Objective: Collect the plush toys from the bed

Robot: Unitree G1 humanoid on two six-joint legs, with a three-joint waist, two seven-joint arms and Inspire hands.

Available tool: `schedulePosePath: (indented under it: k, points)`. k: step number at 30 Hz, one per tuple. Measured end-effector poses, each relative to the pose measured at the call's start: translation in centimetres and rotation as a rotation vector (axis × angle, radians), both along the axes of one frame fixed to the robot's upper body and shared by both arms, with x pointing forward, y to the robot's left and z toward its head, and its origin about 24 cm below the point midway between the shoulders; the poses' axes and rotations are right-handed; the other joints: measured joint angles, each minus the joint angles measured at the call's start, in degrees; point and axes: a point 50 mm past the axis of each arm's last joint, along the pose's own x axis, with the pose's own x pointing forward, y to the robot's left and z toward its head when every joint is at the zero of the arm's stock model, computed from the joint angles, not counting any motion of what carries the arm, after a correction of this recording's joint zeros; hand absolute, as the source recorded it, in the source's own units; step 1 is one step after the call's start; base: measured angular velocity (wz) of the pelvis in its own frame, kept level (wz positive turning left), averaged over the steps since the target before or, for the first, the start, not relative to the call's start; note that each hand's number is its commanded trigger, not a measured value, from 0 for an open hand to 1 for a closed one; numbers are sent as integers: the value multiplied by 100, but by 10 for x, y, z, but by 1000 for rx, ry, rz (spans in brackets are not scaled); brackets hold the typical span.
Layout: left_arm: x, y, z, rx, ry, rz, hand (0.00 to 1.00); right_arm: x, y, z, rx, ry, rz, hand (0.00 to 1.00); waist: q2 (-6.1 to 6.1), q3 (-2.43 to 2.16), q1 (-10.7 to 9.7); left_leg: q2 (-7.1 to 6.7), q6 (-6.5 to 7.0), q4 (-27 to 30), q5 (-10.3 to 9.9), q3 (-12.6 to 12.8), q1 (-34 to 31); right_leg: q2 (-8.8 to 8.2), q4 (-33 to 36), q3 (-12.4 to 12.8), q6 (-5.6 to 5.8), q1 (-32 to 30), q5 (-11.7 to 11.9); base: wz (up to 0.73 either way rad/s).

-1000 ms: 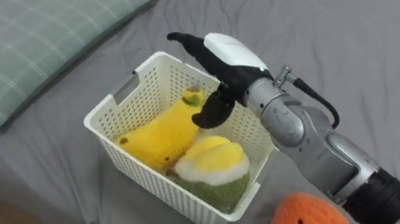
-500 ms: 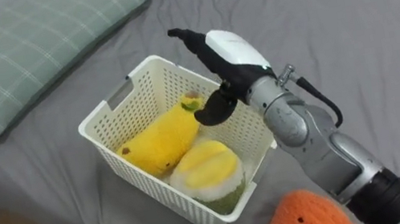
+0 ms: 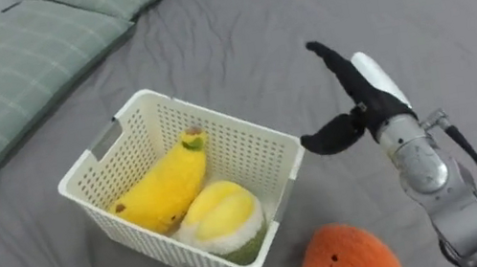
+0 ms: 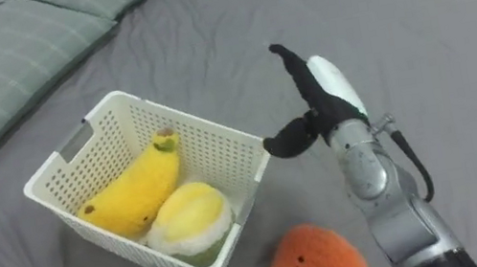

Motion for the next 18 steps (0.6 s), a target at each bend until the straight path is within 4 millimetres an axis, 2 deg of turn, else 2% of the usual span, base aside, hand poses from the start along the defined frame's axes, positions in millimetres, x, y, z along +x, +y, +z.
schedulePosePath:
  k: [5,7,10,14,18]
  points:
    - [-3,1,0,4,-6,16,0,-17,-25,-18,12,60,-119,0,130,-54,-305,62,4,-101,-29,331,130,25,39,305,-14,-71,21,-34]
    - [-1,2,1,4,-23,22,0,-25,-31,-28,9,103,-140,0,127,-51,-456,81,2,-111,-50,407,172,28,78,356,-11,-78,19,-18]
    - [3,0,1,-7,-35,9,0,-27,-33,-31,17,139,-119,0,121,-51,-630,82,4,-95,-75,438,174,36,76,412,-11,-95,19,-10]
    - [14,-1,2,-22,-63,-5,0,-35,-34,-44,14,233,-85,0,85,-57,-667,85,8,-82,-86,444,177,34,73,398,-10,-81,18,0]
    - [20,-6,1,-33,-68,-42,0,-51,-29,-72,24,403,-19,0,51,-40,-618,87,7,-88,-92,445,181,55,63,406,-9,-78,18,0]
